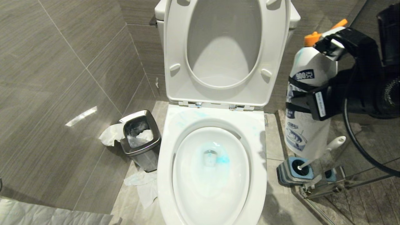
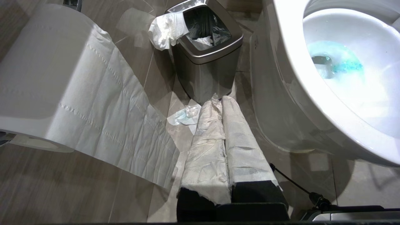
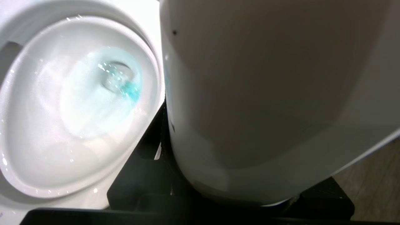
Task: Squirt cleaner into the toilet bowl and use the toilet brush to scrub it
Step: Place the cleaning agent on the floor
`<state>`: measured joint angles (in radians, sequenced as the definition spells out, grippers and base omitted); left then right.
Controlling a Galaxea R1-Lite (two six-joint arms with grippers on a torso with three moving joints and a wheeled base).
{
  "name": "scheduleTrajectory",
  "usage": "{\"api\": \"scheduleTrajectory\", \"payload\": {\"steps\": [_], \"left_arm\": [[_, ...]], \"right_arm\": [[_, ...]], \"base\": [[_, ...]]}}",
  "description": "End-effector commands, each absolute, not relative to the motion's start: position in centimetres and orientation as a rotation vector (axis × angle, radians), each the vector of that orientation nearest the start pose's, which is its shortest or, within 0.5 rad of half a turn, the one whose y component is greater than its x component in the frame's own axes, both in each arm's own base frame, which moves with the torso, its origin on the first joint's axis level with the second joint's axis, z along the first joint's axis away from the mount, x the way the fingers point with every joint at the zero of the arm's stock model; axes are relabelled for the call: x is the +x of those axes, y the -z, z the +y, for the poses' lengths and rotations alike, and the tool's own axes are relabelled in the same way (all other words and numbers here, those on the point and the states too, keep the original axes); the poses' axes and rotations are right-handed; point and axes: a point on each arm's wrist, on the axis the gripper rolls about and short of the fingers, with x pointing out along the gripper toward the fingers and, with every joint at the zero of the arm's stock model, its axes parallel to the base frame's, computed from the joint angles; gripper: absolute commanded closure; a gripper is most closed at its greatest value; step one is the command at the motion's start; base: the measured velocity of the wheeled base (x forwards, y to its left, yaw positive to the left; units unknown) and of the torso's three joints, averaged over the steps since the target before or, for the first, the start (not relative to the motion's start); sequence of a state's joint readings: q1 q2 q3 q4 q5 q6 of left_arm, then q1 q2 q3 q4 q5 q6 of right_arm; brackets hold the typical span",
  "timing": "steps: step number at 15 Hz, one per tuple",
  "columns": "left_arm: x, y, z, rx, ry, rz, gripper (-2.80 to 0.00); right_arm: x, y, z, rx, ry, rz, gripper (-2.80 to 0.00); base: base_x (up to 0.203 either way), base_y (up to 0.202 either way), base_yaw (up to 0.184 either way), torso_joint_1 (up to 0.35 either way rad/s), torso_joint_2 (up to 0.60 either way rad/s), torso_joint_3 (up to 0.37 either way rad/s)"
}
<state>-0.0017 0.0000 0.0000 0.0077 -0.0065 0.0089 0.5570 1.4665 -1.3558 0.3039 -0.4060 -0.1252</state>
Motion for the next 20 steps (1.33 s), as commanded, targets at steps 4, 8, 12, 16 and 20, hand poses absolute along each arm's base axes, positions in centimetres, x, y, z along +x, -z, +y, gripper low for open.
{"api": "scheduleTrajectory", "payload": {"steps": [4, 8, 12, 16, 20], "left_arm": [[-2.3, -7.4, 0.0, 0.008, 0.008, 0.009, 0.0], [-2.3, -7.4, 0.0, 0.009, 0.008, 0.009, 0.0], [-2.3, -7.4, 0.0, 0.009, 0.008, 0.009, 0.0], [-2.3, -7.4, 0.0, 0.009, 0.008, 0.01, 0.0], [-2.3, -7.4, 0.0, 0.009, 0.008, 0.009, 0.0]], "right_arm": [[19.3, -29.8, 6.6, -0.212, -0.053, 0.269, 0.0], [20.9, -28.0, 5.3, -0.173, 0.029, 0.127, 0.0], [23.7, -25.6, 4.4, -0.164, 0.097, 0.03, 0.0], [26.9, -23.0, 3.0, -0.15, 0.109, 0.026, 0.0], [30.8, -18.6, 2.5, -0.121, 0.023, 0.082, 0.0]], "base": [[0.0, 0.0, 0.0, 0.0, 0.0, 0.0], [0.0, 0.0, 0.0, 0.0, 0.0, 0.0], [0.0, 0.0, 0.0, 0.0, 0.0, 0.0], [0.0, 0.0, 0.0, 0.0, 0.0, 0.0], [0.0, 0.0, 0.0, 0.0, 0.0, 0.0]]}}
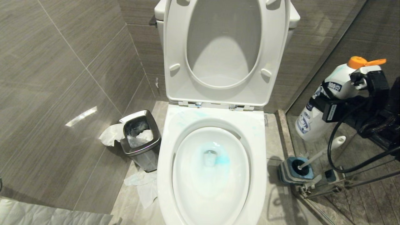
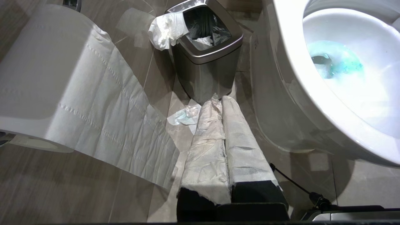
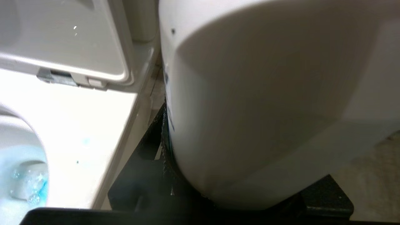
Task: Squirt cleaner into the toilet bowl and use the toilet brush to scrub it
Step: Place the cleaning agent on the floor
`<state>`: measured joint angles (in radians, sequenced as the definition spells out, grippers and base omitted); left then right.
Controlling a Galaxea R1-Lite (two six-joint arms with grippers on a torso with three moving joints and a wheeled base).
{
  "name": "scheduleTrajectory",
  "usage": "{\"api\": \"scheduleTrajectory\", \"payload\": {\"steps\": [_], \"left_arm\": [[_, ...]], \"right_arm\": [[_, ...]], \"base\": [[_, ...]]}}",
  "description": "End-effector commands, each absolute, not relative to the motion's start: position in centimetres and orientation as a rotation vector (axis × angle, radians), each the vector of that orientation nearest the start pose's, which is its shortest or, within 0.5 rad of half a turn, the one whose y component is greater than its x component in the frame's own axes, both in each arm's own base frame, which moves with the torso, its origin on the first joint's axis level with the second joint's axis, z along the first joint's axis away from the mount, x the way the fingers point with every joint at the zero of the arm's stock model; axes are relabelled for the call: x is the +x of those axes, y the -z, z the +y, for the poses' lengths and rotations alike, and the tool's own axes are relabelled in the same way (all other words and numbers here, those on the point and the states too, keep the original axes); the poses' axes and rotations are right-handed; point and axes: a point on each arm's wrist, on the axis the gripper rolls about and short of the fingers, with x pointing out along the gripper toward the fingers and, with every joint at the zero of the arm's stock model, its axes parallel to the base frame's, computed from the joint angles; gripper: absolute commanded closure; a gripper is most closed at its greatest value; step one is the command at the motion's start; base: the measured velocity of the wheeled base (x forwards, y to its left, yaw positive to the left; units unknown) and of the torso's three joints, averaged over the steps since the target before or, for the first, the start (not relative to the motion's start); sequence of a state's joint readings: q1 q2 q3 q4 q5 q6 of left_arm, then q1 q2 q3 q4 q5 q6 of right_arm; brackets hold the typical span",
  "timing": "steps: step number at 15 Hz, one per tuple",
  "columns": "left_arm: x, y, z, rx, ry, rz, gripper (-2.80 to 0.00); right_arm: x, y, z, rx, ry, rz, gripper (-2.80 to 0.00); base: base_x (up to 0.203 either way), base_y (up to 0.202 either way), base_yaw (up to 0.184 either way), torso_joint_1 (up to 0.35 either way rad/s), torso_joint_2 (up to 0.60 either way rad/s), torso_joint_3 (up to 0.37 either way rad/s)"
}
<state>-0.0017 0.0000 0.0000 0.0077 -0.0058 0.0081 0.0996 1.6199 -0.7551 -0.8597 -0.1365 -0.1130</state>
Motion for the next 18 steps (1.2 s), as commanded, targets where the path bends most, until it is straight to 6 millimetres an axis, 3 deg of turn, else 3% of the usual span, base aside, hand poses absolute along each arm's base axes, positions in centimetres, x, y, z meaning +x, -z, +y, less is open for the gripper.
{"api": "scheduleTrajectory", "payload": {"steps": [1, 6, 10, 15, 18], "left_arm": [[-2.3, -7.4, 0.0, 0.014, 0.008, 0.009, 0.0], [-2.3, -7.4, 0.0, 0.015, 0.008, 0.009, 0.0], [-2.3, -7.4, 0.0, 0.014, 0.009, 0.009, 0.0], [-2.3, -7.5, 0.0, 0.015, 0.009, 0.008, 0.0], [-2.3, -7.4, 0.0, 0.015, 0.008, 0.009, 0.0]], "right_arm": [[31.9, -17.4, 2.3, -0.122, -0.008, 0.091, 0.0], [37.5, -12.2, 0.6, -0.185, -0.106, 0.025, 0.0], [41.1, -9.7, 0.5, -0.235, -0.108, -0.061, 0.0], [44.1, -6.0, 3.3, -0.246, -0.082, -0.138, 0.0], [46.5, -6.2, 3.9, -0.241, -0.045, -0.214, 0.0]], "base": [[0.0, 0.0, 0.0, 0.0, 0.0, 0.0], [0.0, 0.0, 0.0, 0.0, 0.0, 0.0], [0.0, 0.0, 0.0, 0.0, 0.0, 0.0], [0.0, 0.0, 0.0, 0.0, 0.0, 0.0], [0.0, 0.0, 0.0, 0.0, 0.0, 0.0]]}}
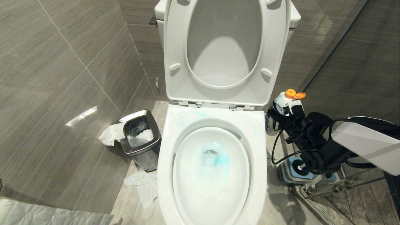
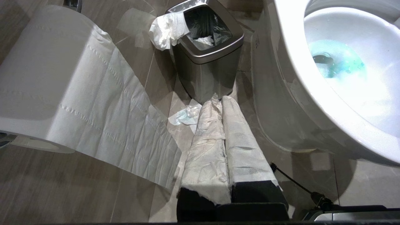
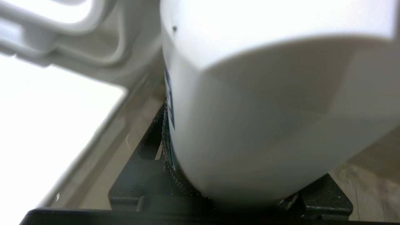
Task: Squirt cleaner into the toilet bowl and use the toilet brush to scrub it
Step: Place the cleaning agent on the floor
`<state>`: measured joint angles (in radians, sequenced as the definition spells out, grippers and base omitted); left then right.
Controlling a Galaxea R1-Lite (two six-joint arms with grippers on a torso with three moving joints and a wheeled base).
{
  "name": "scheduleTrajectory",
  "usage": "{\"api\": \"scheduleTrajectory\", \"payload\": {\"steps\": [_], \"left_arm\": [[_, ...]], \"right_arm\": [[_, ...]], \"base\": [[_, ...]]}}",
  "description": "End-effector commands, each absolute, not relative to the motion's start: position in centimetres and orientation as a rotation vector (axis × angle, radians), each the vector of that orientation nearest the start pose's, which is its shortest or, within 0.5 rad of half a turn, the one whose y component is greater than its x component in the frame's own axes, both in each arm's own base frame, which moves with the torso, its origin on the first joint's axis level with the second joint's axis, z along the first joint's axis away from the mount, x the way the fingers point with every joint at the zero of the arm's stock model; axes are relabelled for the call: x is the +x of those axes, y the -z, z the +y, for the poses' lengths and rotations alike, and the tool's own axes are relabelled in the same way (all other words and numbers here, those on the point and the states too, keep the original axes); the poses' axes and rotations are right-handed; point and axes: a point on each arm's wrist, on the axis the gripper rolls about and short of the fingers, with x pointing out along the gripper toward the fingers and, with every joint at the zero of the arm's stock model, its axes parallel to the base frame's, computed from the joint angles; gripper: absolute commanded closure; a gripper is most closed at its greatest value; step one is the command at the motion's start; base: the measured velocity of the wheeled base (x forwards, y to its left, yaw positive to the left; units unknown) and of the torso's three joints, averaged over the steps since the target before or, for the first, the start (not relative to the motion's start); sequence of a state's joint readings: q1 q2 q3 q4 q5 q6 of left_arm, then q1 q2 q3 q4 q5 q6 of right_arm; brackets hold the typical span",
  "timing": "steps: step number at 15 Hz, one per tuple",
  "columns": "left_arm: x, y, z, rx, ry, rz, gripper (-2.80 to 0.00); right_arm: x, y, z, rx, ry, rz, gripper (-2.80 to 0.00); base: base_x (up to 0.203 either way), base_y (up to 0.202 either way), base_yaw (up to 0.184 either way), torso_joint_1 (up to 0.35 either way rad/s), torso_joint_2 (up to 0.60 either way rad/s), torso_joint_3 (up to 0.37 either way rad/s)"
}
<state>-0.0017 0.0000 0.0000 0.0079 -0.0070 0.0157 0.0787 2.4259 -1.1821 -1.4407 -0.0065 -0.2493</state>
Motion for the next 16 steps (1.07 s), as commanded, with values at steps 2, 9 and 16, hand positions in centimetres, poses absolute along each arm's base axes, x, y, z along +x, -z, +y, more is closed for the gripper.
{"api": "scheduleTrajectory", "payload": {"steps": [2, 9, 16], "left_arm": [[-2.3, -7.4, 0.0, 0.015, 0.008, 0.009, 0.0], [-2.3, -7.5, 0.0, 0.015, 0.009, 0.009, 0.0], [-2.3, -7.5, 0.0, 0.015, 0.009, 0.009, 0.0]], "right_arm": [[47.8, -5.6, 4.4, -0.243, -0.016, -0.234, 0.0], [50.0, -3.5, 5.9, -0.233, 0.017, -0.219, 0.0], [50.3, -3.3, 6.9, -0.136, 0.001, -0.167, 0.0]], "base": [[0.0, 0.0, 0.0, 0.002, 0.0, -0.031], [0.0, 0.0, 0.0, 0.004, 0.0, -0.172], [0.0, 0.0, 0.0, 0.002, 0.0, -0.199]]}}
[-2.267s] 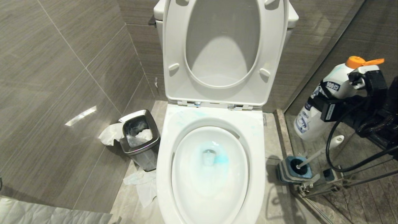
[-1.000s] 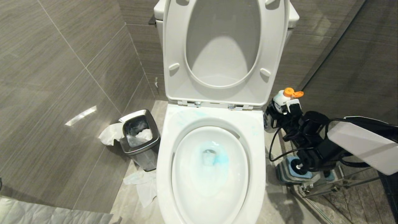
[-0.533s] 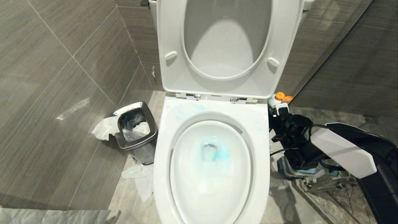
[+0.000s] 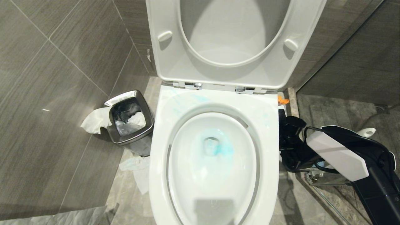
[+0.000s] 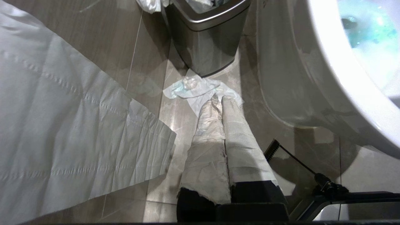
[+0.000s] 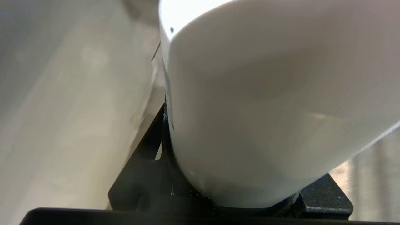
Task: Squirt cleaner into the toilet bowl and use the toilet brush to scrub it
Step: Place the cleaning agent on the floor
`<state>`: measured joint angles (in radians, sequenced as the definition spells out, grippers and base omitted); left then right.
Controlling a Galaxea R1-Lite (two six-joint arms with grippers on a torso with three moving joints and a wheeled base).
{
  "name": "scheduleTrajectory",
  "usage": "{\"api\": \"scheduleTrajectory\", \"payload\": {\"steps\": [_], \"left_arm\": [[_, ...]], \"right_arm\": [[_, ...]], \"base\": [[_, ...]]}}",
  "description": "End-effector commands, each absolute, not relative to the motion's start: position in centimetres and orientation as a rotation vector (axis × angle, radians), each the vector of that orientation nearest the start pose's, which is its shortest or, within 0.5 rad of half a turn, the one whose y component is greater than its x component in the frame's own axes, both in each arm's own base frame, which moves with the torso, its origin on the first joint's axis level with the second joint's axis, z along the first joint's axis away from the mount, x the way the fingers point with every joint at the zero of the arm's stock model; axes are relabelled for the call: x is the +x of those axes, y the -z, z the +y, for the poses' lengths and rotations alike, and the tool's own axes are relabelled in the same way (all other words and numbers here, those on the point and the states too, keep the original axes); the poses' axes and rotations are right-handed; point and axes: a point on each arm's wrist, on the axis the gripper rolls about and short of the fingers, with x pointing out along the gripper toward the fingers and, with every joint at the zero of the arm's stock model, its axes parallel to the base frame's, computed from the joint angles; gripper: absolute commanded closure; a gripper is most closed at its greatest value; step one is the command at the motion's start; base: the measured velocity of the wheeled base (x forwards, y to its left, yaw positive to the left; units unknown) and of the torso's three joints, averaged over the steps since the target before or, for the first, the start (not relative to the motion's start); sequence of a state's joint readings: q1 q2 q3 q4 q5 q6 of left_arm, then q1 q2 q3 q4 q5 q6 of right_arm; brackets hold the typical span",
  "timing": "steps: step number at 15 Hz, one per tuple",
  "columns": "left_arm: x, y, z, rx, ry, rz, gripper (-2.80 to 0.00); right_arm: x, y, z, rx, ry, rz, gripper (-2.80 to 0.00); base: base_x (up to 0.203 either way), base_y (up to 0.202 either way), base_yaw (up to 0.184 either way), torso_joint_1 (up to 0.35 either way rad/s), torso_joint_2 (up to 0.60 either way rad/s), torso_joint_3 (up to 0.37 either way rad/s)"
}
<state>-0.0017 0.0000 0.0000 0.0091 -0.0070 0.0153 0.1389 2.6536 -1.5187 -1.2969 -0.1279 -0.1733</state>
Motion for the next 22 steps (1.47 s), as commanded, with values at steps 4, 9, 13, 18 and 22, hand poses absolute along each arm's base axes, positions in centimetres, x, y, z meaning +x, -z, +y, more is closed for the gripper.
{"api": "scheduleTrajectory", "payload": {"steps": [4, 9, 13, 18, 22], "left_arm": [[-2.3, -7.4, 0.0, 0.016, 0.009, 0.011, 0.0], [-2.3, -7.5, 0.0, 0.017, 0.009, 0.01, 0.0], [-2.3, -7.4, 0.0, 0.017, 0.009, 0.009, 0.0], [-2.3, -7.4, 0.0, 0.015, 0.01, 0.009, 0.0], [-2.3, -7.4, 0.0, 0.015, 0.009, 0.009, 0.0]], "right_arm": [[50.8, -3.6, 6.9, -0.125, 0.004, -0.185, 0.0], [51.7, -4.0, 7.0, -0.12, 0.008, -0.225, 0.0], [51.9, -3.9, 7.1, -0.121, 0.006, -0.223, 0.0], [52.2, -4.3, 7.0, -0.12, 0.007, -0.229, 0.0], [52.3, -4.7, 7.1, -0.118, 0.006, -0.245, 0.0]], "base": [[0.0, 0.0, 0.0, 0.001, 0.0, -0.132], [0.0, 0.0, 0.0, 0.0, 0.0, 0.0], [0.0, 0.0, 0.0, 0.002, 0.0, -0.129], [0.0, 0.0, 0.0, 0.002, 0.0, -0.07], [0.0, 0.0, 0.0, 0.001, 0.0, -0.114]]}}
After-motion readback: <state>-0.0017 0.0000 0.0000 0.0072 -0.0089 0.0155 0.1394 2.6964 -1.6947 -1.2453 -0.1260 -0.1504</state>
